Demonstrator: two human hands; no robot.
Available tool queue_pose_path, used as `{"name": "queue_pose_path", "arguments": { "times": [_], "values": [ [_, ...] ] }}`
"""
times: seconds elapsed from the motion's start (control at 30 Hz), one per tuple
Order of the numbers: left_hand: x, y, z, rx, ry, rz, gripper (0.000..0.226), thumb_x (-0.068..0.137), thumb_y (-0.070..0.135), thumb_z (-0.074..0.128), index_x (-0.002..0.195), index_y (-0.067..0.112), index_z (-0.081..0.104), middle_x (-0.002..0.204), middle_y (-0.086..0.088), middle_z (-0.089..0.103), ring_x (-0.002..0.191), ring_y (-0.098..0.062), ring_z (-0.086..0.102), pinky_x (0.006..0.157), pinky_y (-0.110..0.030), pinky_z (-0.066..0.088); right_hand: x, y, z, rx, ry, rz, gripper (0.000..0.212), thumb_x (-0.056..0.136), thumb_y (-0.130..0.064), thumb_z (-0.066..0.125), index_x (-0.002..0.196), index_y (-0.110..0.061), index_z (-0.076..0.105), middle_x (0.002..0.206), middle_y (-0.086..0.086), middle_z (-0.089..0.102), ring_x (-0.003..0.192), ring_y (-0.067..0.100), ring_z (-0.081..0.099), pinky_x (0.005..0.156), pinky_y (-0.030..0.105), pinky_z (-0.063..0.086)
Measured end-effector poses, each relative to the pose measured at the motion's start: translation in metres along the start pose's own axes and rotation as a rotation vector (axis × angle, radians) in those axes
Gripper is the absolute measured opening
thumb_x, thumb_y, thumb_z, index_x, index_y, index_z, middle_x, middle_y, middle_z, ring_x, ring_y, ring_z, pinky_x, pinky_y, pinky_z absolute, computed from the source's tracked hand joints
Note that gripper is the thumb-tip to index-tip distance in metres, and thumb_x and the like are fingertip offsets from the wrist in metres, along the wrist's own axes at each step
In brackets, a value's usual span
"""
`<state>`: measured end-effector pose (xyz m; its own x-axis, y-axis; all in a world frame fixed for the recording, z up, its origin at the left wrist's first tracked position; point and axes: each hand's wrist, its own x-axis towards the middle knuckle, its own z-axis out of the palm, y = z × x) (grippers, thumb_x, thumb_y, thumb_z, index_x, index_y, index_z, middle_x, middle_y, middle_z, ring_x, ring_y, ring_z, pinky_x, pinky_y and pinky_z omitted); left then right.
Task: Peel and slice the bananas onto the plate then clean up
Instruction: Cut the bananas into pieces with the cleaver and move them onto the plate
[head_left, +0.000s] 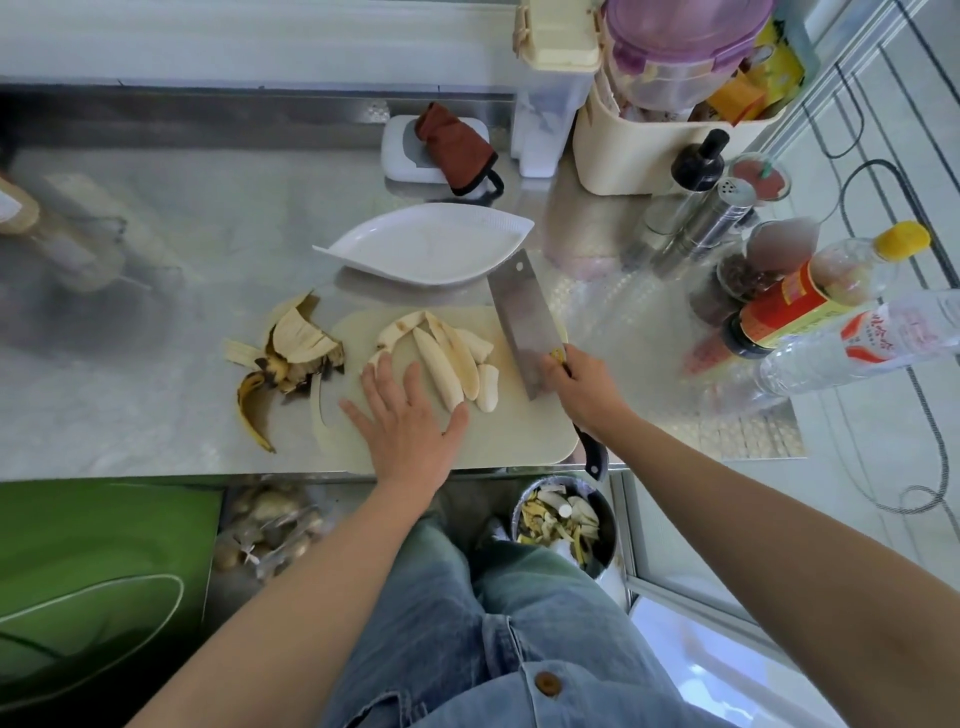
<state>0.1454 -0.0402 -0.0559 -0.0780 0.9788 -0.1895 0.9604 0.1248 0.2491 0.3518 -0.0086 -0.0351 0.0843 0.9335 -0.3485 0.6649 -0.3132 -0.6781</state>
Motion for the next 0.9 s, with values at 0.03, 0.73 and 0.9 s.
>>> {"name": "queue_pose_path", "arguments": {
  "times": [0.03,0.73,0.9],
  "values": [
    [0.004,0.004,-0.002,0.000,0.083,0.087,0.064,0.088,0.051,0.054,0.141,0.017,0.036,0.153,-0.018,0.017,0.142,-0.040,0.013,0.114,-0.062,0.015,-0.002,0.000,0.002,0.010,0.020,-0.006,0.038,0.100,-0.032,0.040,0.089,0.002,0.053,0.078,0.016,0.061,0.067,0.028,0.052,0.060,0.038,0.040],
    [0.027,0.026,-0.003,0.200,0.106,0.317,0.060,0.079,0.070,0.053,0.110,0.021,0.066,0.146,-0.011,0.036,0.138,-0.032,0.023,0.116,-0.048,0.012,-0.011,0.004,0.002,0.087,0.088,0.048,0.034,0.101,-0.030,0.040,0.073,-0.011,0.044,0.065,0.003,0.046,0.059,0.015,0.042,0.054,0.029,0.031],
    [0.030,0.042,0.010,0.199,0.068,0.193,0.062,0.077,0.057,0.063,0.126,0.019,0.055,0.143,-0.009,0.032,0.135,-0.031,0.023,0.115,-0.044,0.018,-0.014,0.008,0.001,-0.009,0.138,0.052,0.034,0.100,-0.032,0.041,0.070,-0.017,0.041,0.062,0.005,0.049,0.061,0.025,0.053,0.052,0.033,0.036]
  ]
}}
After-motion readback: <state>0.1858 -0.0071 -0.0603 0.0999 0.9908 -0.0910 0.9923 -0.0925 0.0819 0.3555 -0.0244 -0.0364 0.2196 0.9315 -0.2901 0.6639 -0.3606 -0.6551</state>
